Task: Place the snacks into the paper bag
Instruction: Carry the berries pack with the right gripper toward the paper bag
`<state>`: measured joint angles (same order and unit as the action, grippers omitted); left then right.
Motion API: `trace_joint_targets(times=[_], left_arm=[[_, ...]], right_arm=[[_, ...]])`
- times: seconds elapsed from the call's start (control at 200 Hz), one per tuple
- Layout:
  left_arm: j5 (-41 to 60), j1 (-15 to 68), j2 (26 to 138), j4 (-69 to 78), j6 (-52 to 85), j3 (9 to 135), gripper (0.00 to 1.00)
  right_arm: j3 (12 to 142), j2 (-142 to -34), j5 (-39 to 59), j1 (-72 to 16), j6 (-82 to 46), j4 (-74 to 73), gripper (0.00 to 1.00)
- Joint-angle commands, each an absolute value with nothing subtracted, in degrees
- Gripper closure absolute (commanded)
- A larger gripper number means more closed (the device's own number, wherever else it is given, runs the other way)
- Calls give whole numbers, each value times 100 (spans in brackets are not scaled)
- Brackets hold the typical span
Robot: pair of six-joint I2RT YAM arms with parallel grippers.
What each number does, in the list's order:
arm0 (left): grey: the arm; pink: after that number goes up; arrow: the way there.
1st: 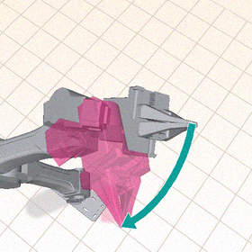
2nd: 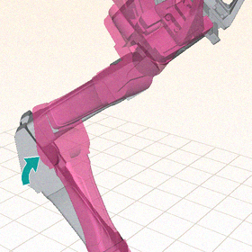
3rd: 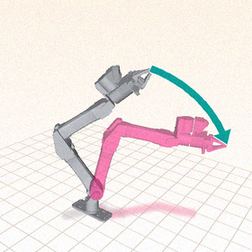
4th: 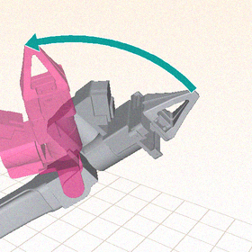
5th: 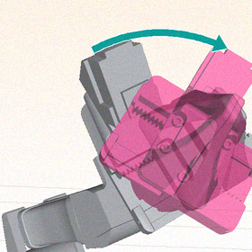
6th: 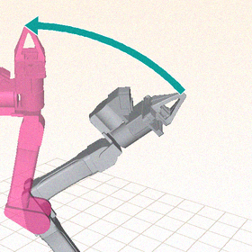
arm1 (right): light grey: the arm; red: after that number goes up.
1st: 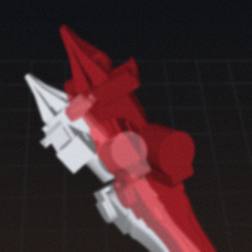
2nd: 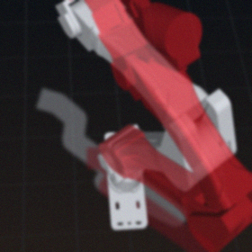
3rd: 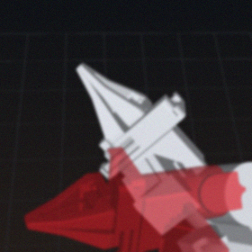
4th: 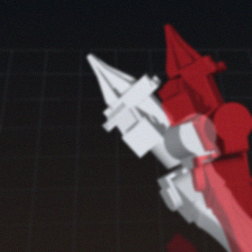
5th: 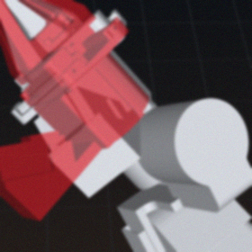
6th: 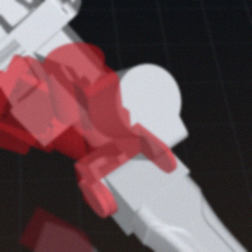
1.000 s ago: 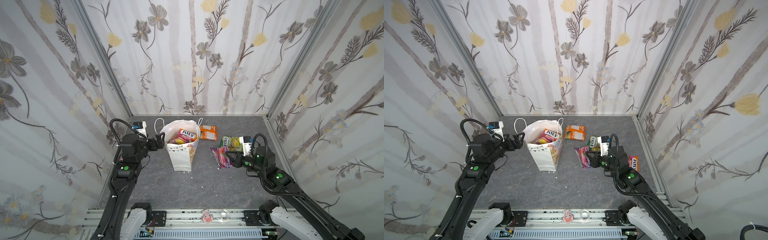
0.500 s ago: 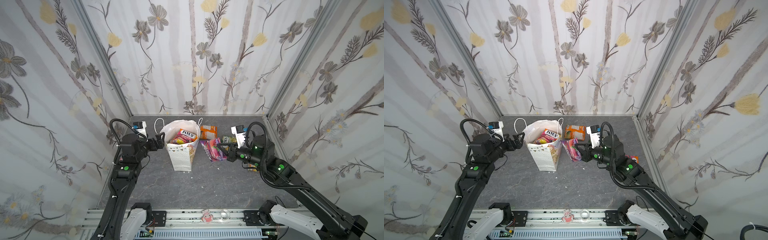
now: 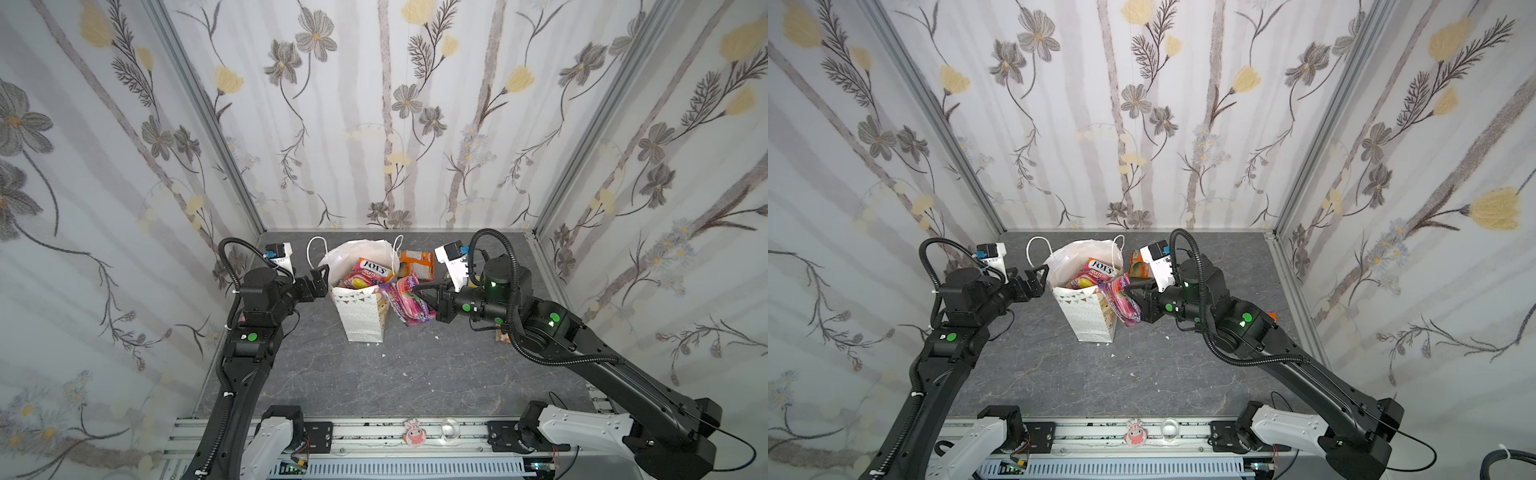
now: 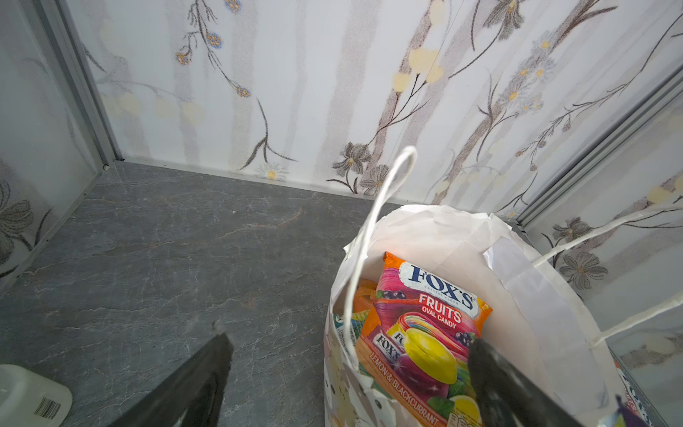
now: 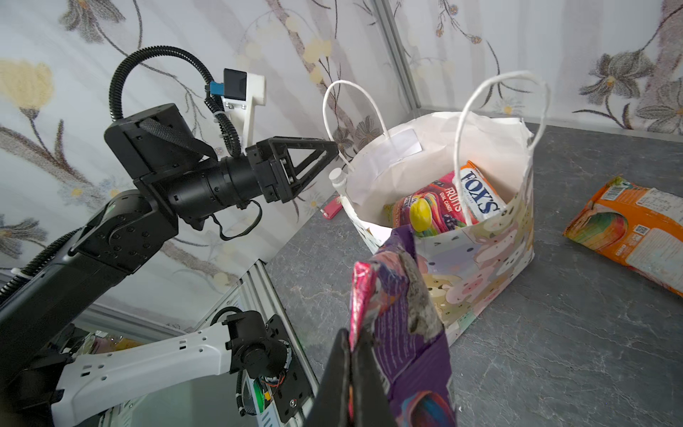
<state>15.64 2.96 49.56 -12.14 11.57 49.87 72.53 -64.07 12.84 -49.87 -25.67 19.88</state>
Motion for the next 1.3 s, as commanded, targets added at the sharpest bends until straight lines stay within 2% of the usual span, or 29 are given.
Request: trace_joint_targets(times=[0.0,0.35,0.629,1.149,1.299], left_arm=[[1605,297,5009,-1026,1125,4972,0],[1666,299,5077,-1063,1107,5009,0],[1705,294,5109,-1072,1116,5010,1],[1670,299,5139,-1072,1178,5010,3],[1648,298,5133,-1076,1160,5027,4]], right_arm=[[7451,-6450,1069,-5059,-2430,2030,100],[7792,-6207,555,-5115,-2347,2663,100],[8356,-6455,887,-5124,-2200,2752,100],[10080,-7621,1130,-5133,-1881,2806,100],[10530,-7990,630,-5202,-1768,2915,100]])
